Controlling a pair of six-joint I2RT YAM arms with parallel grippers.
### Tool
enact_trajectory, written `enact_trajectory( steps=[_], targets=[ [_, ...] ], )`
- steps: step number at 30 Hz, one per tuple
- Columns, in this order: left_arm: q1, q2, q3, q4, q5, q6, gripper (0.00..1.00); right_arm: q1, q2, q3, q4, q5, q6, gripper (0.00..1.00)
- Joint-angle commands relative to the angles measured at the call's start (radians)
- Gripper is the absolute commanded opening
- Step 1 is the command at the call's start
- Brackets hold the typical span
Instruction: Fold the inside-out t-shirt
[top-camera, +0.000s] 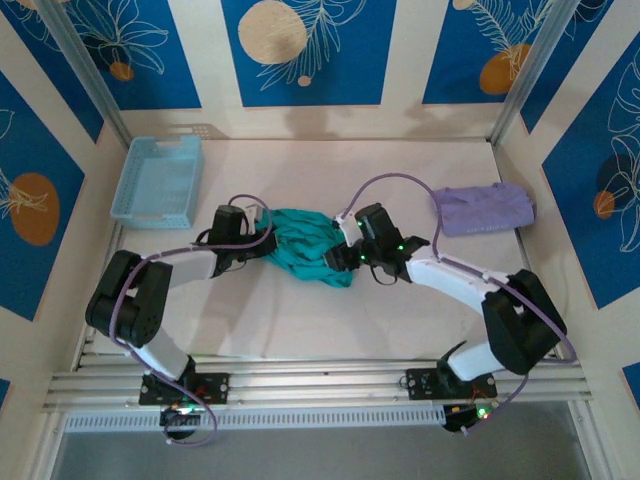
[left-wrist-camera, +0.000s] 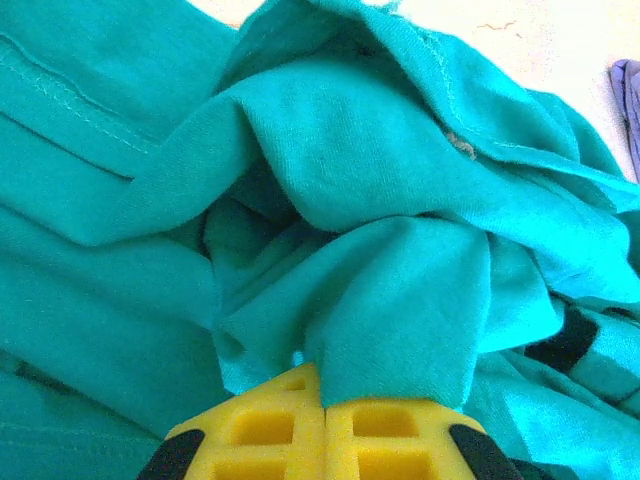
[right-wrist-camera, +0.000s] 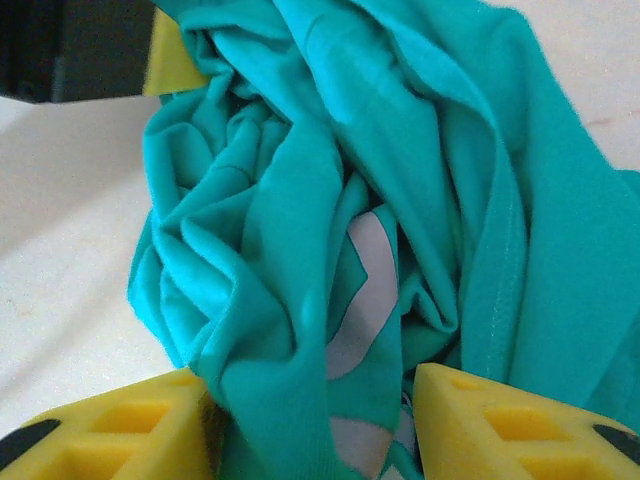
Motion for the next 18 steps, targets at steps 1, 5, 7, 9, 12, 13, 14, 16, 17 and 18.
enact_trajectory(
  steps=[1, 5, 7, 9, 12, 13, 14, 16, 17, 18],
  targets=[
    [0.0, -0.025, -0.002, 0.008, 0.028, 0.022, 0.0, -0.001, 0.044, 0.038, -0.002, -0.026, -0.016, 0.44],
    [0.001, -0.043, 0.001, -0.047, -0.028, 0.042, 0.02, -0.003, -0.005, 0.029, 0.024, -0.045, -0.025, 0.1],
    [0.001, -0.074, -0.003, -0.103, -0.108, 0.069, 0.12, -0.013, -0.059, -0.003, 0.049, -0.071, -0.028, 0.02],
    [0.0, -0.118, -0.008, -0.14, -0.169, 0.112, 0.27, -0.03, -0.102, -0.036, 0.071, -0.114, -0.019, 0.0],
    [-0.021, -0.2, -0.009, -0.171, -0.233, 0.196, 0.44, -0.052, -0.132, -0.069, 0.094, -0.147, 0.005, 0.0],
    [-0.04, -0.225, -0.004, -0.181, -0.266, 0.233, 0.48, -0.054, -0.134, -0.074, 0.095, -0.148, 0.008, 0.0],
    [-0.061, -0.242, 0.004, -0.19, -0.296, 0.274, 0.51, -0.056, -0.135, -0.078, 0.096, -0.148, 0.01, 0.0],
    [-0.102, -0.247, 0.037, -0.212, -0.343, 0.352, 0.57, -0.057, -0.13, -0.082, 0.103, -0.15, 0.013, 0.0],
    [-0.121, -0.235, 0.066, -0.23, -0.345, 0.393, 0.59, -0.058, -0.129, -0.083, 0.107, -0.15, 0.014, 0.0],
    [-0.138, -0.219, 0.094, -0.251, -0.341, 0.419, 0.6, -0.059, -0.126, -0.082, 0.108, -0.15, 0.015, 0.0]
  ],
)
